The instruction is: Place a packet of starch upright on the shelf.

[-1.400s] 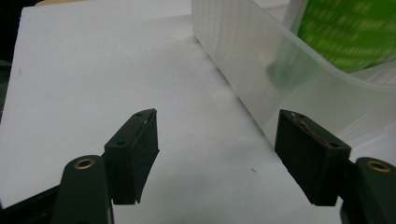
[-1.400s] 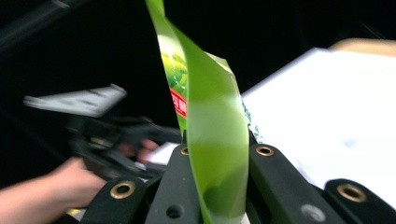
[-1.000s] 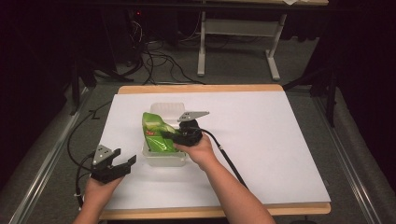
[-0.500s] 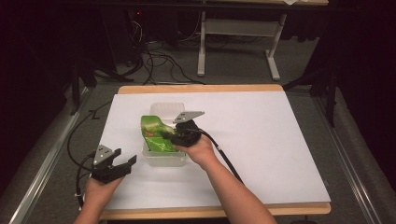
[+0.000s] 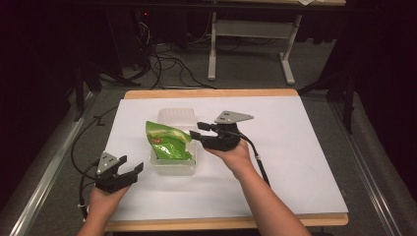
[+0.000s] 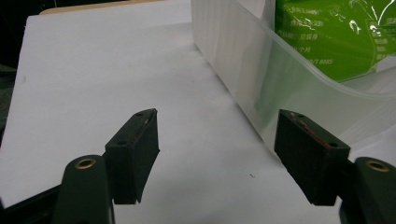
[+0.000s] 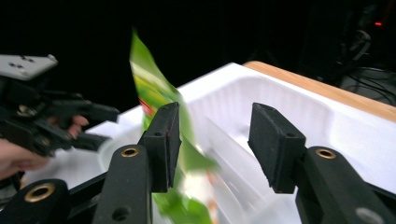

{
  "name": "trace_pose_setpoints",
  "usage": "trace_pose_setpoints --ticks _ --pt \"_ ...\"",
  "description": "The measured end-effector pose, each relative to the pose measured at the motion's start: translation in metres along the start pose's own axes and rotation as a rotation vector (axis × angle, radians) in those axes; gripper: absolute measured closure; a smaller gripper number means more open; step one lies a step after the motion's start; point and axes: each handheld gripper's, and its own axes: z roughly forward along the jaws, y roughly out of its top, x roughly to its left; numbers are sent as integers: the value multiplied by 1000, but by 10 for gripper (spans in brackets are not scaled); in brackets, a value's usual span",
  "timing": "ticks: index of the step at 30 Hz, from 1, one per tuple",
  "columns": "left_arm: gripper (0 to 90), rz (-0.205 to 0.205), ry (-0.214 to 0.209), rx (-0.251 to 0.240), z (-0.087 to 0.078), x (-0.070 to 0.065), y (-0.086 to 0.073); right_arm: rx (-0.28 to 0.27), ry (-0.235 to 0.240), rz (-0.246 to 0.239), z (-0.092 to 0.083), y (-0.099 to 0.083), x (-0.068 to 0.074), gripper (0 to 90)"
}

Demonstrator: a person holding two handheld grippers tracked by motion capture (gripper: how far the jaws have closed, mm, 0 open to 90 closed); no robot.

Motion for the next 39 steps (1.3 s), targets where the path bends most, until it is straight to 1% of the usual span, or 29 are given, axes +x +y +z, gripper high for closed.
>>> trace_pose_setpoints --ticks 1,2,3,4,5,6,7,8,10,11,12,13,14,15,19,20,21,25,28,29,30,31,32,33,34,36,37,38,39 --pt "314 0 2 1 1 0 0 4 -17 2 -5 -5 -4 527" --pt "314 -1 1 4 1 0 0 20 -49 17 -15 -17 -12 515" --pt "314 -1 0 11 1 1 -1 29 -64 24 -19 -23 -16 509" --pt "314 -1 0 11 1 1 -1 29 -64 24 -19 -23 -16 509" --pt "314 -2 1 9 1 1 -1 46 -101 36 -28 -35 -25 486" --pt "314 -2 1 9 1 1 -1 46 -101 36 -28 -35 -25 486" --pt "314 -4 3 9 1 2 0 56 -132 54 -37 -46 -33 473" --pt "314 -7 4 8 1 2 0 59 -143 59 -40 -50 -36 467" --pt "314 -13 7 3 0 4 0 64 -190 68 -53 -60 -43 447" --pt "314 -13 7 3 0 4 0 64 -190 68 -53 -60 -43 447" --pt "314 -19 8 2 0 5 0 62 -212 71 -59 -64 -46 438" --pt "314 -25 11 -1 -1 6 0 59 -235 74 -66 -67 -49 430" --pt "314 -33 15 -2 -2 8 -1 49 -285 77 -81 -74 -54 415" --pt "314 -38 17 -2 -2 9 -1 52 -309 90 -88 -76 -57 404" --pt "314 -47 22 -5 -3 11 -1 17 -394 107 -121 -85 -68 390" --pt "314 -47 22 -5 -3 11 -1 17 -394 107 -121 -85 -68 390" --pt "314 -50 25 -6 -3 12 -1 8 -434 120 -137 -89 -72 387" --pt "313 -58 29 -3 -3 14 -1 -7 -523 139 -169 -100 -80 374" --pt "314 -64 29 3 -3 14 -2 -5 -581 131 -189 -110 -81 360" --pt "314 -64 29 3 -3 14 -2 -5 -581 131 -189 -110 -81 360" --pt "314 -61 25 10 -2 14 -2 -4 -594 128 -195 -114 -81 360" --pt "314 -52 18 26 1 12 -2 -1 -625 141 -204 -119 -82 357" --pt "314 -52 18 26 1 12 -2 -1 -625 141 -204 -119 -82 357" --pt "313 -29 17 49 6 8 -3 -19 -644 167 -208 -122 -87 356" --pt "313 -23 18 53 8 6 -3 -19 -641 186 -207 -125 -89 356" --pt "313 -11 22 60 9 4 -2 14 -623 213 -200 -132 -94 353" --pt "313 -11 22 60 9 4 -2 14 -623 213 -200 -132 -94 353" --pt "313 -12 22 51 9 3 -1 55 -606 213 -193 -136 -96 348" --pt "312 -11 20 54 8 3 -1 66 -603 209 -191 -136 -95 348"
